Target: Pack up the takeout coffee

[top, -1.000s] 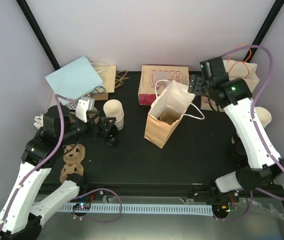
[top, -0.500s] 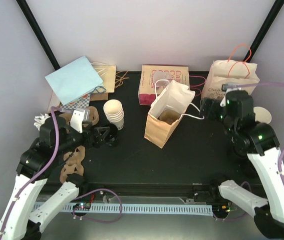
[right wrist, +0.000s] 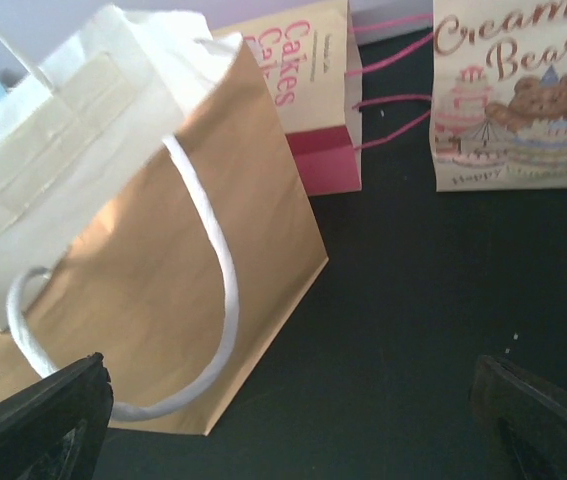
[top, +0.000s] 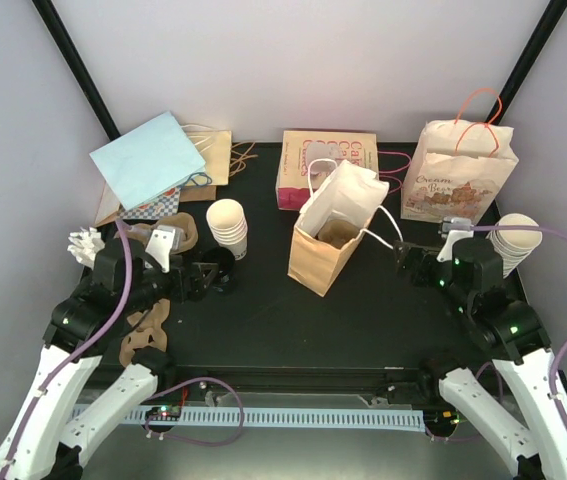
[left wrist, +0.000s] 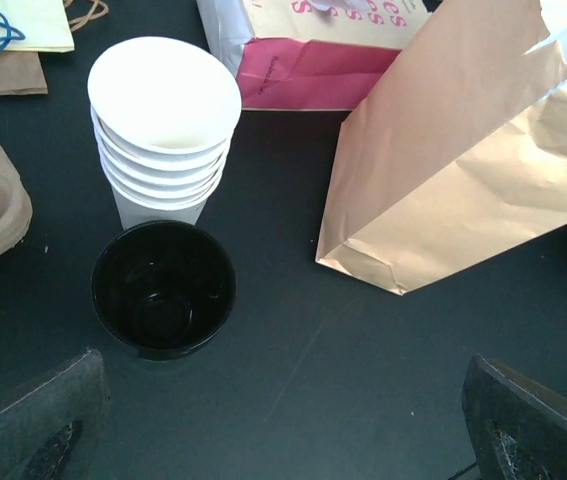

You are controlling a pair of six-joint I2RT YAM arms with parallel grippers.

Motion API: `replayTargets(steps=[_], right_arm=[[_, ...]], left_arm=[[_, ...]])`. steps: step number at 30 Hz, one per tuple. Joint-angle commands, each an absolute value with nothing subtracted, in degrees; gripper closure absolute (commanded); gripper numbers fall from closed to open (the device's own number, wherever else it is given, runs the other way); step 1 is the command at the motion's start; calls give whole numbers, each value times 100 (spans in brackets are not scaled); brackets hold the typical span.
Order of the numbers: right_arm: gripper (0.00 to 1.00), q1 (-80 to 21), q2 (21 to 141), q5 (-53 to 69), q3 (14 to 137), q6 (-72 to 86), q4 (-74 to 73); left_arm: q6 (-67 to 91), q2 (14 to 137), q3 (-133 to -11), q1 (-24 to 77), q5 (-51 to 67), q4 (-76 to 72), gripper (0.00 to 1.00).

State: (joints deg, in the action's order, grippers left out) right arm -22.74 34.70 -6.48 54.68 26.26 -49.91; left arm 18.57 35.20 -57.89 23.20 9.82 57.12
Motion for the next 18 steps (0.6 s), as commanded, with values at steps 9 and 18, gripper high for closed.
replayTargets(steps=[9,18], right_arm=[[0,-2250,2822,-241,4300,3983,-4813],[0,-2245,2837,289,3565,4177,-4366]], left_arm=[[1844,3279,-5484,2285,987,5739,1],[1966,3355,-5183,2278,947,5682,1]])
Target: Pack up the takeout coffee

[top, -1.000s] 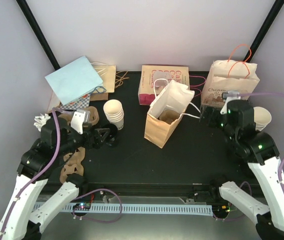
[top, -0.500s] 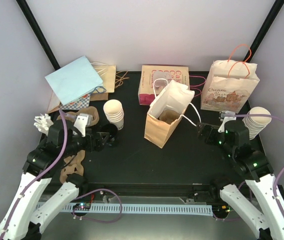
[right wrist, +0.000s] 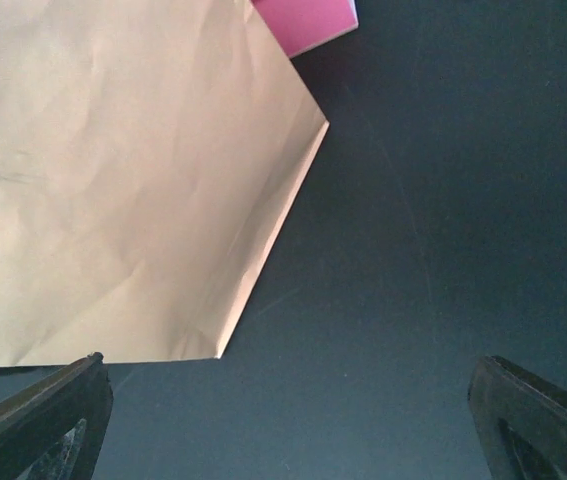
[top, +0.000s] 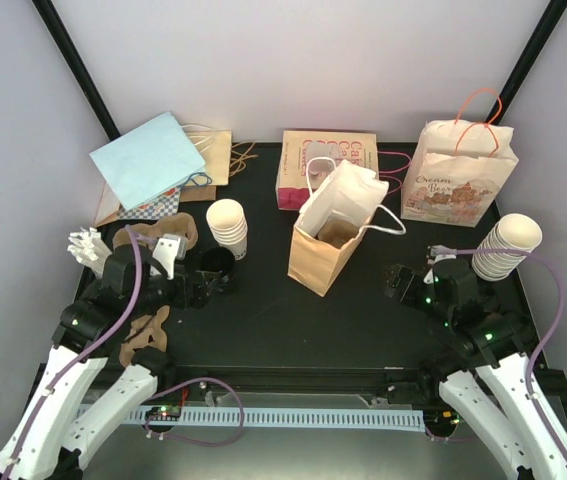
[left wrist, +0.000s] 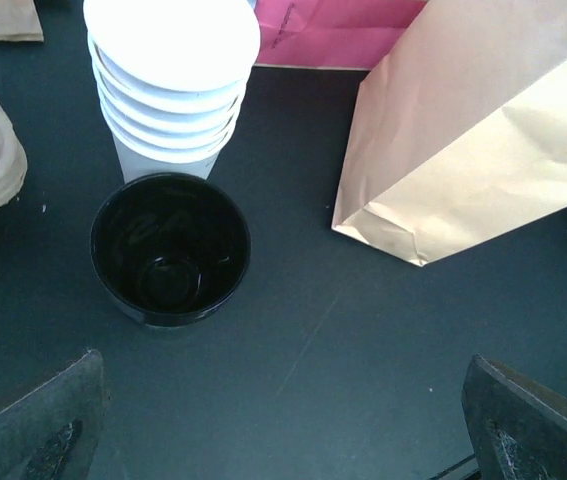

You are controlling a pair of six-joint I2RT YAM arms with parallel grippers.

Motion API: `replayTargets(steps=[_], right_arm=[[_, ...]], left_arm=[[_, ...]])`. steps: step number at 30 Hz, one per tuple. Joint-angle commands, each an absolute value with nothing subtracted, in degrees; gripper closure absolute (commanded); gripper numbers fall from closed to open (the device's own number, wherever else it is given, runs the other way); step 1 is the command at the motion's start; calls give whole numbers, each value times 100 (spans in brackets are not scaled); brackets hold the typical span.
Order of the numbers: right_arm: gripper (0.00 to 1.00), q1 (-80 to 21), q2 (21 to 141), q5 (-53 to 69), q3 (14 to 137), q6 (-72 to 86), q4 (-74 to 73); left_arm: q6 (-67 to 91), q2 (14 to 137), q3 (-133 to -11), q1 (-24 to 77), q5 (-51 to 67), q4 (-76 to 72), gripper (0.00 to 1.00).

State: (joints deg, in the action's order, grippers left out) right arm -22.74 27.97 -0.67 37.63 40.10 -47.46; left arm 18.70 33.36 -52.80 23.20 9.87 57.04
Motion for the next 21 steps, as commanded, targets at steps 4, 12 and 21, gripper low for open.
replayTargets(steps=[4,12,21], right_arm=[[0,-2251,2948,460,3369,4179,-4202],[0,-2250,2996,712,3148,4123,-3889],[0,-2251,3398,1375,2725,4161,-3223]], left_arm=[[2007,3405,-5076,2285,922,5633,1],[2039,3428,-4977,2279,950,5570,1],[2207,3557,-4732,2283,859,5597,1]])
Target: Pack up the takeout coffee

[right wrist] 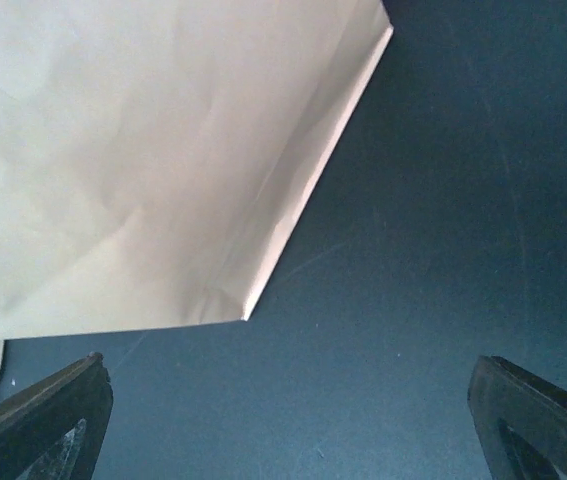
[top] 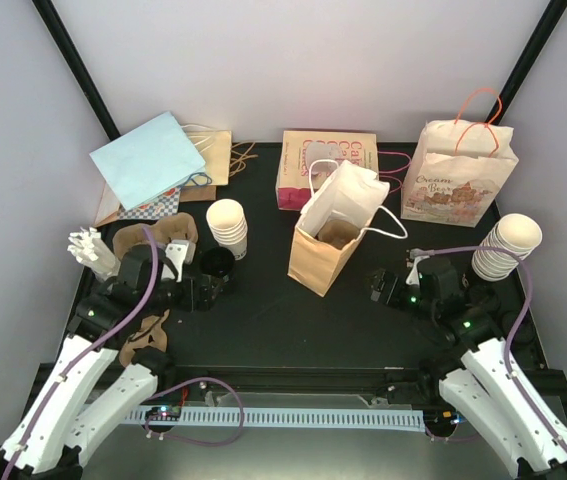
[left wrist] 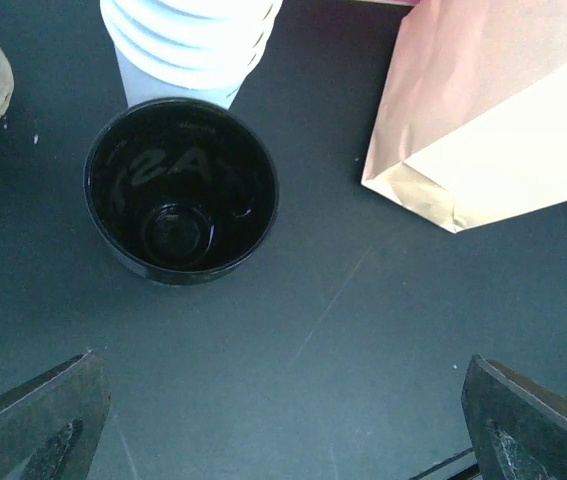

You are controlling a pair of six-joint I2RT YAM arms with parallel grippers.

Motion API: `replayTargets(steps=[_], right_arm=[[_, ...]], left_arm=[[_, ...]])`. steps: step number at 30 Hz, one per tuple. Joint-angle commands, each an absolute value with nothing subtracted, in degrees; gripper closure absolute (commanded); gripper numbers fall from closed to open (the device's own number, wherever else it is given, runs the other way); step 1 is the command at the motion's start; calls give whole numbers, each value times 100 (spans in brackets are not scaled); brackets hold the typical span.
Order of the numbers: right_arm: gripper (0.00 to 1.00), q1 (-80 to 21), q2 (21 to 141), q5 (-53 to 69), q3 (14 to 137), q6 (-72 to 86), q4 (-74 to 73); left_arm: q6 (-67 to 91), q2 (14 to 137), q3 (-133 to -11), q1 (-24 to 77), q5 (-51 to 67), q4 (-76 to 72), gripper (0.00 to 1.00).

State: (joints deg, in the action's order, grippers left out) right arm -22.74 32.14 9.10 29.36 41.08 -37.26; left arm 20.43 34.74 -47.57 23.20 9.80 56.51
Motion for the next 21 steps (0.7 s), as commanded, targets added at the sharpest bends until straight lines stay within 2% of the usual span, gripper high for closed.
replayTargets(steps=[1,11,17,21], right_arm=[[0,-2251,3468,1465,2658,4154,-3124],[0,-2258,4044,1754,2227,3930,-2581],[0,-2302,4170,1670,2031,3725,-2393],[0,-2320,4163,1598,2021,3554,-2487]], left_arm=[[2230,3559,-4736,2283,842,5598,1],[2546,3890,-4614,2283,665,5384,2],[2500,4507,-4877,2177,70,5310,18],[2408,4909,-5042,2028,2,5226,25]])
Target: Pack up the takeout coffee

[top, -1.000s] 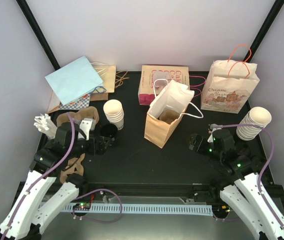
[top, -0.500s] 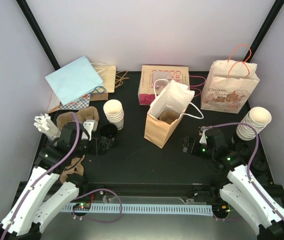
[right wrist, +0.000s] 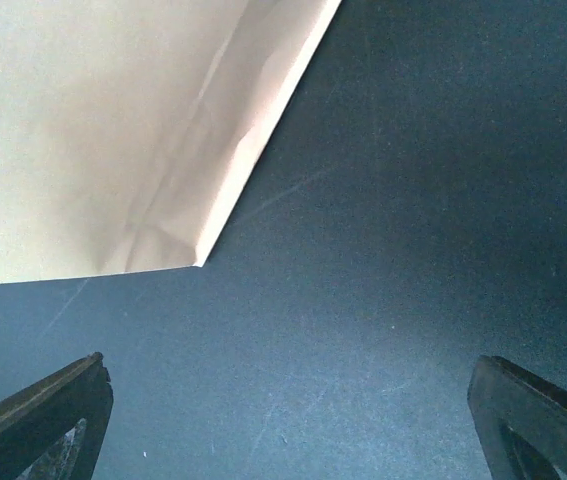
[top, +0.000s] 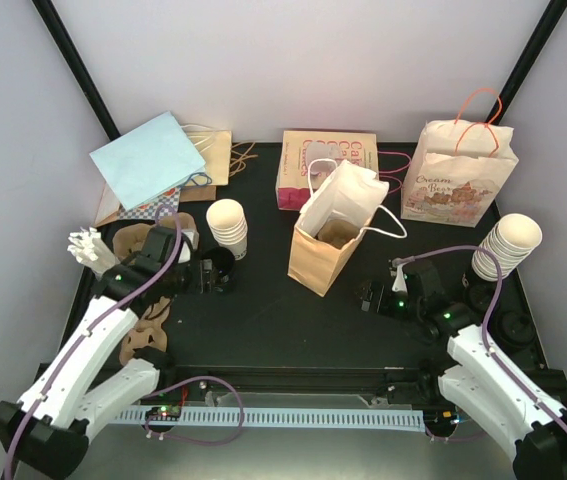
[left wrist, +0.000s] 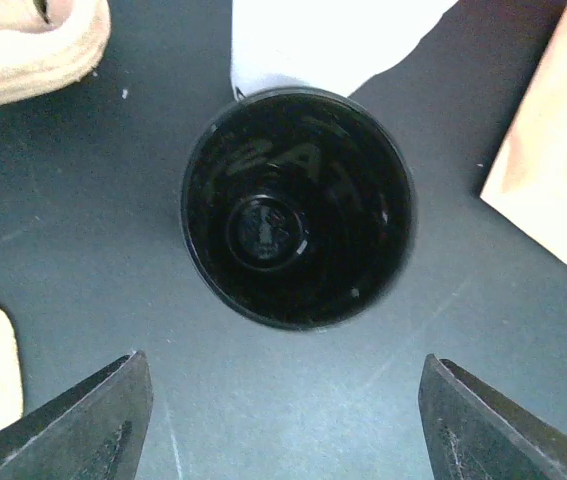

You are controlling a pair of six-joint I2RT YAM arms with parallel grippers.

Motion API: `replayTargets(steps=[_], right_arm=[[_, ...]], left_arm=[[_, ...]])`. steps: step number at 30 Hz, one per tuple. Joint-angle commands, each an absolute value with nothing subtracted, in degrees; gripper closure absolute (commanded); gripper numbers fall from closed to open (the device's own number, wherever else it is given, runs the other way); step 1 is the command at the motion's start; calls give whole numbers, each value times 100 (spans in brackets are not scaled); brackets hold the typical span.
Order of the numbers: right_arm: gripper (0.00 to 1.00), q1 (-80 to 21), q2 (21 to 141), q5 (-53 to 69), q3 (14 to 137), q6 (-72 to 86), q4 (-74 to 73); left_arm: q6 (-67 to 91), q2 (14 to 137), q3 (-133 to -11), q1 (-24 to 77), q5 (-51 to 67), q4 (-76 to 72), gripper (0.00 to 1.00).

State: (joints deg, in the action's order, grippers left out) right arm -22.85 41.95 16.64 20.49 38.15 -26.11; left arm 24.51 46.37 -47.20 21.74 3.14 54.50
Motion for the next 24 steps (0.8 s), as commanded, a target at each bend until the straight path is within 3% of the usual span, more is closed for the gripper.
replayTargets(steps=[1,11,24], right_arm=[[0,-2326,4146,1585,2015,3506,-2514],[0,-2340,4255,1750,1848,3348,-2224],[1,-2399,4321,1942,1436,3147,-1322]], left_arm=[[2393,4975,-5052,1988,5,5182,25],[2188,5373,-5331,1424,78,4961,34],[1988,5389,-5445,1201,414,4850,32]])
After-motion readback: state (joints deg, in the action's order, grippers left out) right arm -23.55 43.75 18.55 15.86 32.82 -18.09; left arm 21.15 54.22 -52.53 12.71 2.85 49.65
